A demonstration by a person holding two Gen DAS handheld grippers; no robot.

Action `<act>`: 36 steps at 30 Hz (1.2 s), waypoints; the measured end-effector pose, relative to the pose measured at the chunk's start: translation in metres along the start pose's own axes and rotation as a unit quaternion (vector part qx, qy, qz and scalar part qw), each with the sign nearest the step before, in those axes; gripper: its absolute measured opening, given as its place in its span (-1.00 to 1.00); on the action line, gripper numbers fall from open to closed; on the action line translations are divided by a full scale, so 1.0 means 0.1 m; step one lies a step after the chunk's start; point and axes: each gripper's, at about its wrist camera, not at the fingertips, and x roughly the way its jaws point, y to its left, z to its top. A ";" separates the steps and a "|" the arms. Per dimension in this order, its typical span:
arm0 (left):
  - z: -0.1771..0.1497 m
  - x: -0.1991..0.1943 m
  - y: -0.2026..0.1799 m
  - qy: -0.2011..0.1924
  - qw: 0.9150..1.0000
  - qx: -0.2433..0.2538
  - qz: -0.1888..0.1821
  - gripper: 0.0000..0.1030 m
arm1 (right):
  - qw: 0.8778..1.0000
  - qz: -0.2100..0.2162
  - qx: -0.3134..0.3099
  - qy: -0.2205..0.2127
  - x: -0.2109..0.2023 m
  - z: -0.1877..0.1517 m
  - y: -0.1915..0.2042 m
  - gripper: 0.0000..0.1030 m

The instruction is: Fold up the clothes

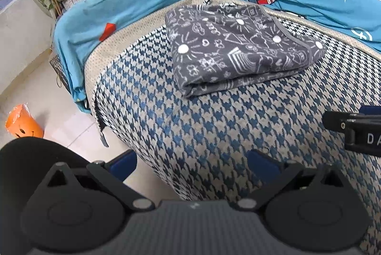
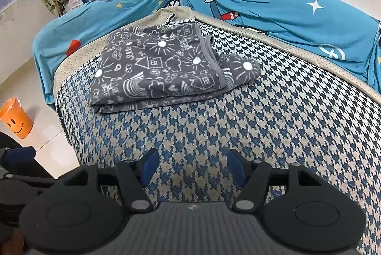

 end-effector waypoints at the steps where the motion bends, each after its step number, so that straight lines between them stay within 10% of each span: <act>1: 0.01 -0.01 0.00 -0.003 1.000 -0.001 0.001 1.00 | 1.000 0.000 0.000 -0.001 0.00 0.00 0.00 0.24; 36: 0.04 -0.12 0.08 -0.013 1.000 -0.021 -0.015 1.00 | 1.000 0.009 -0.004 -0.017 -0.07 0.02 0.02 0.25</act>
